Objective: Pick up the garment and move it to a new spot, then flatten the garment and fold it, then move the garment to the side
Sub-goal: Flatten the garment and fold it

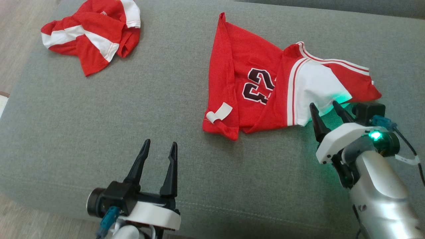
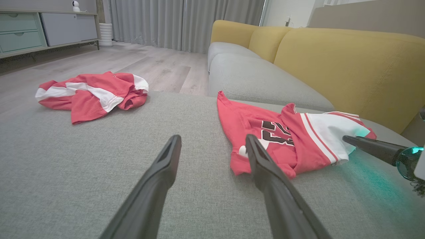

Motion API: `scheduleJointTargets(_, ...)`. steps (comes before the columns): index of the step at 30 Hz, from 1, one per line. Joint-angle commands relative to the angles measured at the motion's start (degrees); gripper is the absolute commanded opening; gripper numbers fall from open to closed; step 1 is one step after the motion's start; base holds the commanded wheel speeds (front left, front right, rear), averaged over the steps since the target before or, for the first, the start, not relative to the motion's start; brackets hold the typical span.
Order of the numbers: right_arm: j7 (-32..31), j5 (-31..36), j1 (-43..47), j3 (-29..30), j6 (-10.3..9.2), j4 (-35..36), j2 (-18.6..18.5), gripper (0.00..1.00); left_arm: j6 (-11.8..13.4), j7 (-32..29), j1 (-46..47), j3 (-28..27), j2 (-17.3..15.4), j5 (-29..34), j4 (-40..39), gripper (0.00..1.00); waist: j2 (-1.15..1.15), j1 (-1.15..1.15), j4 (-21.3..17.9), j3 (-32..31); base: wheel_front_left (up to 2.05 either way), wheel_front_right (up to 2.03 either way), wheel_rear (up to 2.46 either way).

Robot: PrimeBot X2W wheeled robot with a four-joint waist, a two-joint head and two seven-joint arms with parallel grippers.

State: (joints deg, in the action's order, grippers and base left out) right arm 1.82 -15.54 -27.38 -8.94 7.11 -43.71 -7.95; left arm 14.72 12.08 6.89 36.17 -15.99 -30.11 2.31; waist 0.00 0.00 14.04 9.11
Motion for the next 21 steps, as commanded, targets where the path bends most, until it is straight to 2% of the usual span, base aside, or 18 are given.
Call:
scheduleJointTargets(1, 1.09, 0.43, -2.62, -1.40, 0.37, 0.89, 0.73, 1.00, 0.54, 0.04, 2.34, -1.81, -1.09, 0.34, -1.90, 1.00, 0.00, 0.00, -0.06, -0.07, 0.00, 0.00, 0.00)
scheduleJointTargets(13, 4.06, 0.94, -3.41, 0.76, 0.37, -5.43, -0.28, 1.00, 0.92, -0.10, 1.95, -1.34, -1.39, 0.25, -2.35, 1.00, 0.00, 0.00, -0.67, -0.06, 0.00, 0.00, 0.00)
scheduleJointTargets(21, 5.08, 0.92, -7.15, -1.38, 0.37, -6.89, 1.00, 1.00, 0.94, -0.36, 2.20, -0.99, -1.63, 0.23, -2.55, 1.00, 0.00, 0.00, -0.92, 0.53, 0.00, 0.00, 0.00)
